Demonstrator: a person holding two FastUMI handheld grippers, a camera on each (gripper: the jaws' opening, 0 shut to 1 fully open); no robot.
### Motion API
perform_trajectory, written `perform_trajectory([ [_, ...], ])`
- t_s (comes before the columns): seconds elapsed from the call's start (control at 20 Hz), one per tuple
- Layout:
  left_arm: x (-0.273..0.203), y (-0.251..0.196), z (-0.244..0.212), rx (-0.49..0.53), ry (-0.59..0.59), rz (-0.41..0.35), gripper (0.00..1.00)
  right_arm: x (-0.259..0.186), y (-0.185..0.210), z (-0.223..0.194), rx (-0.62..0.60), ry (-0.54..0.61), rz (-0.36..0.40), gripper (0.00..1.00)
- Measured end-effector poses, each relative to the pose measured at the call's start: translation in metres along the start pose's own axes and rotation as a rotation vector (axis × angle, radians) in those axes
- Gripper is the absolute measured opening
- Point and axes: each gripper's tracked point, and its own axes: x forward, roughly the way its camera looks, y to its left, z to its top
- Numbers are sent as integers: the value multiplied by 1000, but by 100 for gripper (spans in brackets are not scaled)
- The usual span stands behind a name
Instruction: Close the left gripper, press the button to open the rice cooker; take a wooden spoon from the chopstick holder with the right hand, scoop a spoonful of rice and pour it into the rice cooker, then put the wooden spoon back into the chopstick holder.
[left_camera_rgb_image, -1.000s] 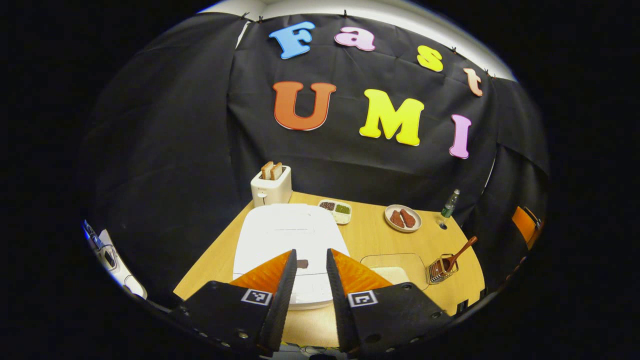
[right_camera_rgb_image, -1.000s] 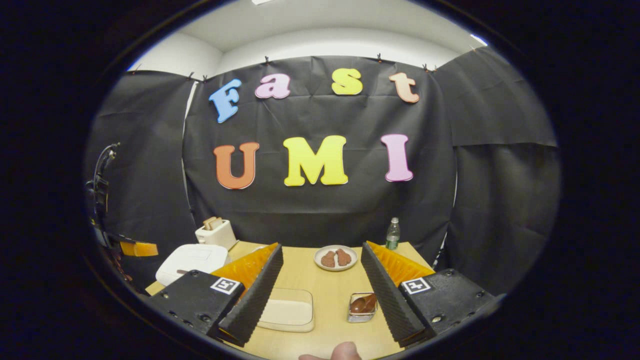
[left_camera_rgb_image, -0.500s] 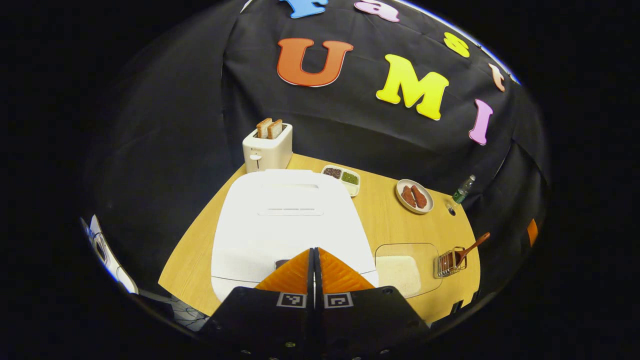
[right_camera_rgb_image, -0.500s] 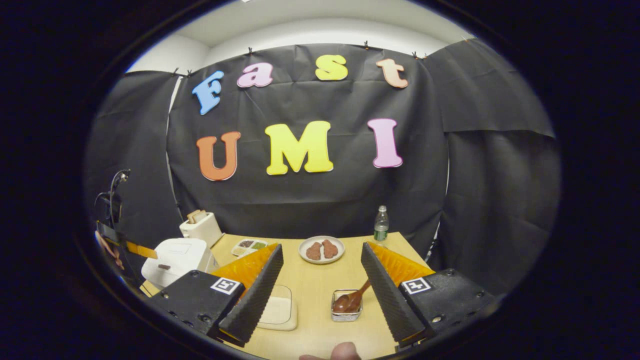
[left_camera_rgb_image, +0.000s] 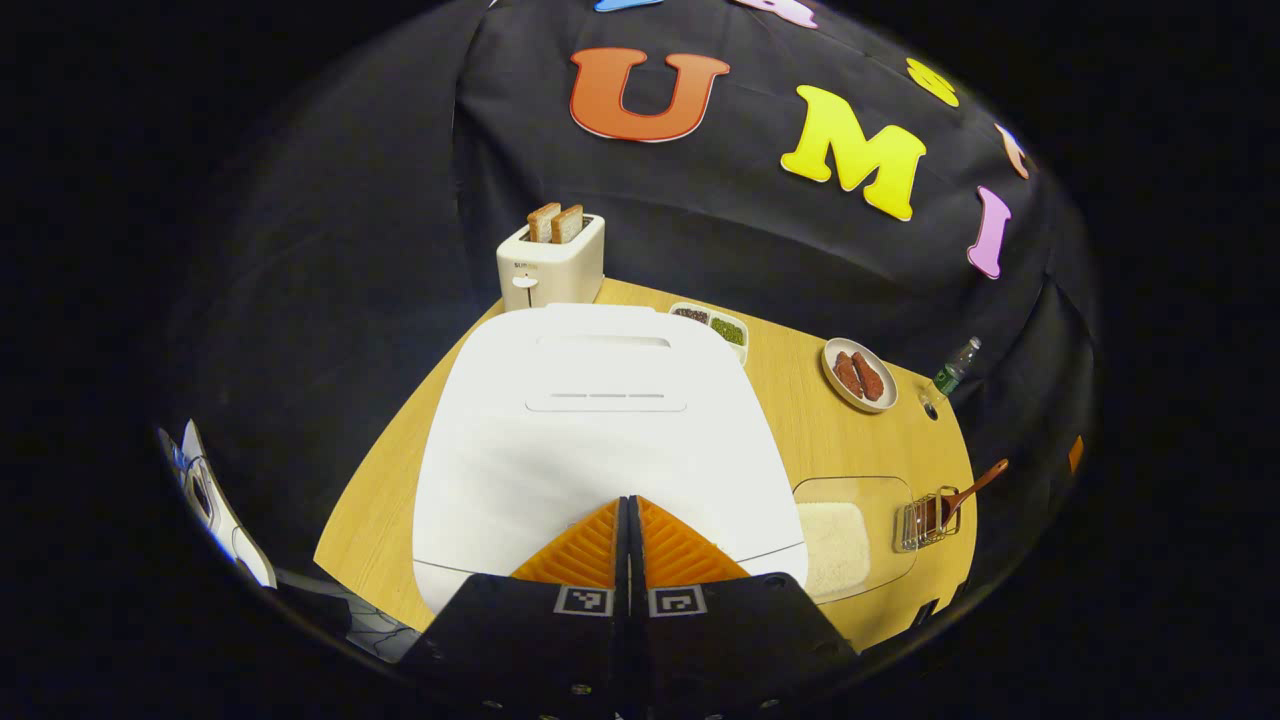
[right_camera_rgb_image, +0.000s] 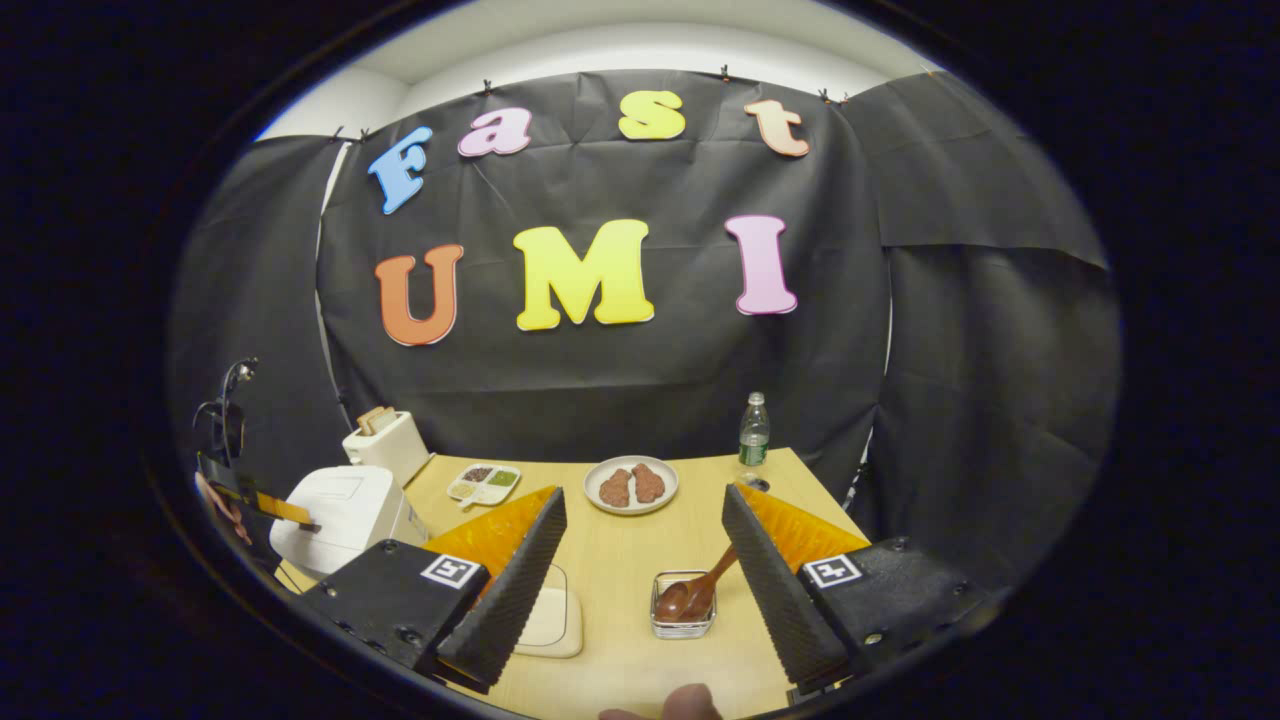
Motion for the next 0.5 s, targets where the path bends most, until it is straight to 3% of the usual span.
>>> perform_trajectory([
  [0.4,3,1,-3,11,-14,10,0,-13,9,2,-11,-8,5,100],
  [0.5,-12,-2,21,27,-98,19,0,-20,5,8,-14,-21,-3,100],
])
